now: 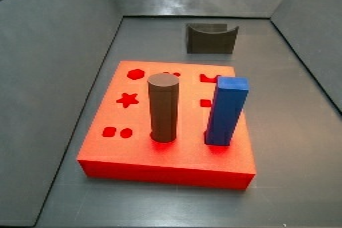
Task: Pick up the double-square object. Move up. Move to above the board. Insert the double-square object.
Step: Move to above the board.
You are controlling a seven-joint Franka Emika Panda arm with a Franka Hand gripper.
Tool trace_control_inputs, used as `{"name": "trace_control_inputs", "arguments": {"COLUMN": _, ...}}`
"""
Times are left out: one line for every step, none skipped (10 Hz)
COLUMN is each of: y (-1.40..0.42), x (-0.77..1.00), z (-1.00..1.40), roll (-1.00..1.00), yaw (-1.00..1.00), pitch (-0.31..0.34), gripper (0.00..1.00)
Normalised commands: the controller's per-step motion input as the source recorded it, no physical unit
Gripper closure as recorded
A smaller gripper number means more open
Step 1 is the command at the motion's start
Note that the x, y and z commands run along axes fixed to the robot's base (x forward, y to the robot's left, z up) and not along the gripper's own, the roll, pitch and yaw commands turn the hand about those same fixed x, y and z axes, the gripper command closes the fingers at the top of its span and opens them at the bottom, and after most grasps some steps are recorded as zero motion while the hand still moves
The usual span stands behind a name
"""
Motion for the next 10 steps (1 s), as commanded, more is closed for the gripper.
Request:
{"name": "trace_control_inputs", "arguments": {"y": 0.0, "x": -0.58, "z": 0.02, "roll": 0.05, "yaw": 0.02, "pitch": 0.068, "gripper": 1.0}}
{"name": "trace_control_inputs", "arguments": {"y": 0.0, "x": -0.58, "z": 0.02, "roll": 0.05, "yaw": 0.02, "pitch": 0.068, "gripper": 1.0}}
{"name": "trace_control_inputs", "arguments": {"y": 0.0, "x": -0.58, "z": 0.02, "roll": 0.05, "yaw": 0.02, "pitch": 0.068, "gripper": 1.0}}
{"name": "trace_control_inputs", "arguments": {"y": 0.0, "x": -0.58, "z": 0.02, "roll": 0.05, "yaw": 0.02, "pitch": 0.068, "gripper": 1.0}}
{"name": "trace_control_inputs", "arguments": {"y": 0.0, "x": -0.58, "z": 0.02, "roll": 0.05, "yaw": 0.02, "pitch": 0.068, "gripper": 1.0}}
{"name": "trace_control_inputs", "arguments": {"y": 0.0, "x": -0.58, "z": 0.02, "roll": 0.05, "yaw": 0.02, "pitch": 0.068, "gripper": 1.0}}
{"name": "trace_control_inputs", "arguments": {"y": 0.0, "x": -0.58, "z": 0.02, "roll": 0.05, "yaw": 0.02, "pitch": 0.068, "gripper": 1.0}}
{"name": "trace_control_inputs", "arguments": {"y": 0.0, "x": -0.58, "z": 0.02, "roll": 0.05, "yaw": 0.02, "pitch": 0.068, "gripper": 1.0}}
{"name": "trace_control_inputs", "arguments": {"y": 0.0, "x": -0.58, "z": 0.02, "roll": 0.05, "yaw": 0.02, "pitch": 0.068, "gripper": 1.0}}
{"name": "trace_control_inputs", "arguments": {"y": 0.0, "x": -0.58, "z": 0.02, "roll": 0.05, "yaw": 0.02, "pitch": 0.068, "gripper": 1.0}}
